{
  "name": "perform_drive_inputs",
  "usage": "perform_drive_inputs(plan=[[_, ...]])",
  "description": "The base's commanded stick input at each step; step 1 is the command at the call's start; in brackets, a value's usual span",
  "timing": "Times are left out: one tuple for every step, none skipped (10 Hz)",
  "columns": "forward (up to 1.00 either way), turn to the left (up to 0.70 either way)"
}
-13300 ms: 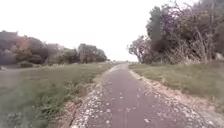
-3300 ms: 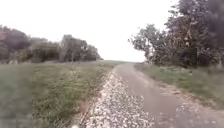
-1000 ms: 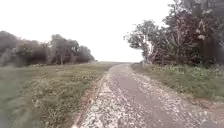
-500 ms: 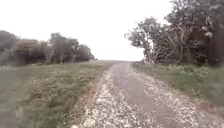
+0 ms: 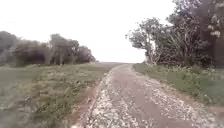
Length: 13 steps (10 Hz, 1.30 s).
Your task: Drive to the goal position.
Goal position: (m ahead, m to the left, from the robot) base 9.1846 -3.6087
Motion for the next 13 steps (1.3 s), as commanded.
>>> perform_drive_inputs(plan=[[0.7, 0.0], [0.7, 0.0], [0.7, -0.13], [0.7, -0.13], [0.7, -0.13], [0.7, -0.13], [0.7, -0.13], [0.7, -0.13], [0.7, -0.13], [0.7, -0.13], [0.7, -0.13], [0.7, -0.13], [0.7, -0.13]])
